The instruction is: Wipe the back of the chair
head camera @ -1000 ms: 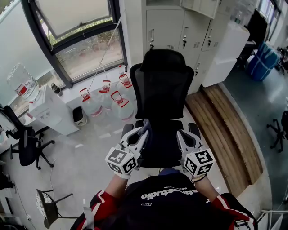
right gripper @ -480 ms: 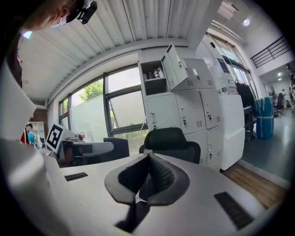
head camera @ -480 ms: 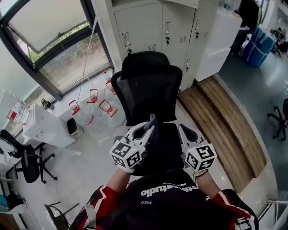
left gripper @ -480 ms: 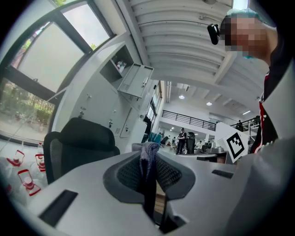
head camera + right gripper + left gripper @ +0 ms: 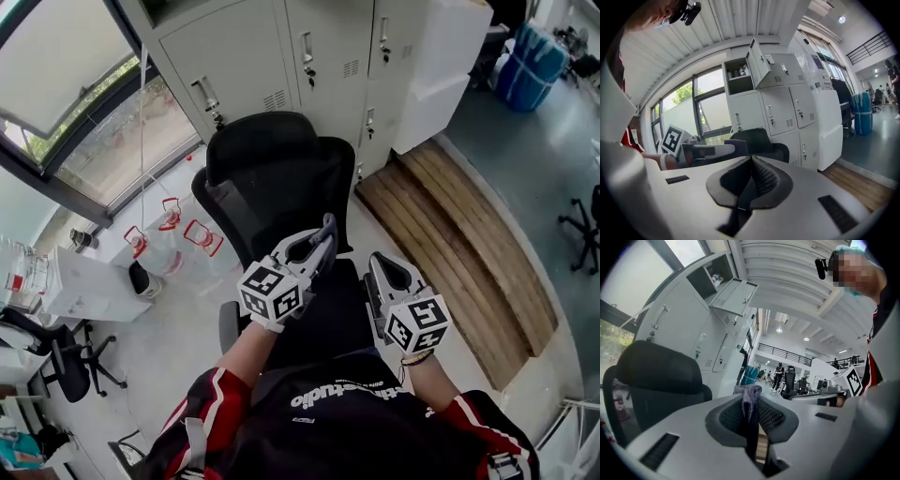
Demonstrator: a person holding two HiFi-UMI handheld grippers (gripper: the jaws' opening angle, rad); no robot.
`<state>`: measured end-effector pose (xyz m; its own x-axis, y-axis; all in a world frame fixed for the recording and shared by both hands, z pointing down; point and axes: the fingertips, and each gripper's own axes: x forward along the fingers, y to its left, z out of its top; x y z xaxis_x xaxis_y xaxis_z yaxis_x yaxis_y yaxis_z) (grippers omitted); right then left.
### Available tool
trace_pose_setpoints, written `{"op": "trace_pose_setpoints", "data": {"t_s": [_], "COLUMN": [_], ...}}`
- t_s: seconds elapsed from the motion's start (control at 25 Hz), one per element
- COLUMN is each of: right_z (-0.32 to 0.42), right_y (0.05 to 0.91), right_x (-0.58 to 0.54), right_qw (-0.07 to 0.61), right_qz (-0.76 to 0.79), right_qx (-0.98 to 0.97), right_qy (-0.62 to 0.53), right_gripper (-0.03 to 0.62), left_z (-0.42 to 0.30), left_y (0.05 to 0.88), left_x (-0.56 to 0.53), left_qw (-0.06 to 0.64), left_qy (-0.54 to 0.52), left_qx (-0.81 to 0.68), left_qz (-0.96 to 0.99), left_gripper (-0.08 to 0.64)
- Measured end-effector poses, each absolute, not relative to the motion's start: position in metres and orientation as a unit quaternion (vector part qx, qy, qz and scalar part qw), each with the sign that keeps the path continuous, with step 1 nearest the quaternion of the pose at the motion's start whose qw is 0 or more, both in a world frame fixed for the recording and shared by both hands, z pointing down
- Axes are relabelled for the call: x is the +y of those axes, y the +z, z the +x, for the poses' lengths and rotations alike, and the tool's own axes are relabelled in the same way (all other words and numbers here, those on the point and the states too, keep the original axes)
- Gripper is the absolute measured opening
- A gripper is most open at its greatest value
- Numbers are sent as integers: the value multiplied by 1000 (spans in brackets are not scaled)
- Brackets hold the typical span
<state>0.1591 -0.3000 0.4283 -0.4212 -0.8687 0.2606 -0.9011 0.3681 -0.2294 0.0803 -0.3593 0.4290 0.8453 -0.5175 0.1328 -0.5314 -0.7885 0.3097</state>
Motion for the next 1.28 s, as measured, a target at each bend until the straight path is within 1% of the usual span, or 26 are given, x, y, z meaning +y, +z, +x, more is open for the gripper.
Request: {"op": "trace_pose_setpoints", "data": {"t_s": [0.24,0.64,0.88,1.0,1.28], "right_z": [193,238,256,256,248], "right_y": [451,466,469,472,472], "right_x": [-332,-341,-344,-350,-350], "right_qw": [57,56,54,58,62], "right_qz": [546,597,598,595,604], "right_qx": [-816,-778,-774,-776,-770], "right_qy": [182,187,202,199,195], "right_gripper": [15,15,15,15,15], "left_z": [135,191,209,212,194], "left_y": [469,553,591,598,611], "left_x": [-428,-543,-596,-615,-638], "left_qw": [190,186,198,215,212], "left_qy": [29,77,114,107,123], "left_qx": [-254,-246,-272,-284,-304], "left_qz": [948,948,935,928,920], "left_gripper": [63,63,63,63,63]}}
